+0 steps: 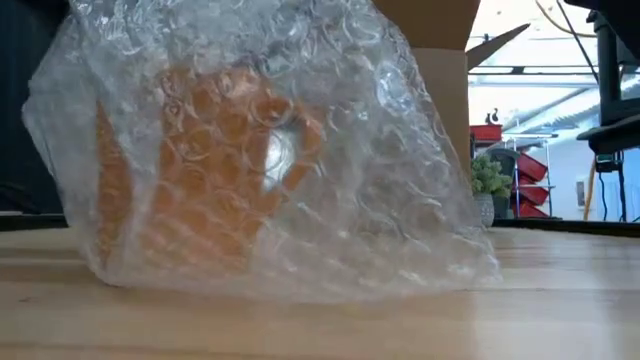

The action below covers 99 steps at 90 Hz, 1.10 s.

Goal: Wrap mug
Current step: Wrap the orange cup with the bubble wrap

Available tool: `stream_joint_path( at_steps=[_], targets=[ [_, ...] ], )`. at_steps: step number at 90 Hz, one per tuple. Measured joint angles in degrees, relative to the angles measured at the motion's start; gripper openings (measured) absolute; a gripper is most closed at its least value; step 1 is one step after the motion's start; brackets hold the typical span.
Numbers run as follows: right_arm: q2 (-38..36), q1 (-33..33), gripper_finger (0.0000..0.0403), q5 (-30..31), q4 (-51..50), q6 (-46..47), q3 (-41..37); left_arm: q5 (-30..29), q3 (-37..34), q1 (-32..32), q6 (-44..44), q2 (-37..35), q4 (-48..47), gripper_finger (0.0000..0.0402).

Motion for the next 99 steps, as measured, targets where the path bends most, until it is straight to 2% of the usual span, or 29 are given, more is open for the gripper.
stream_joint_path(
  at_steps=[24,48,84,99],
  targets=[
    [0.07,0.10,0.0000,1.09,2.37,-1.52,-0.04,2.73,0.03,0.73,3.53,6.90,4.88,0.0000],
    [0.30,0.52,0.0000,1.42,0.02,-4.35,2.70,3.56,0.37,1.37,6.10,11.48,4.86,0.0000],
    [-5.27,0.42,0.0000,0.60,-8.25,-3.01,2.35,3.37,0.33,1.75,6.95,12.14,5.46,0.0000],
    [-5.31,0.58,0.0000,0.77,-9.18,-1.42,2.45,3.63,0.24,2.30,6.92,12.14,5.49,0.0000]
  ],
)
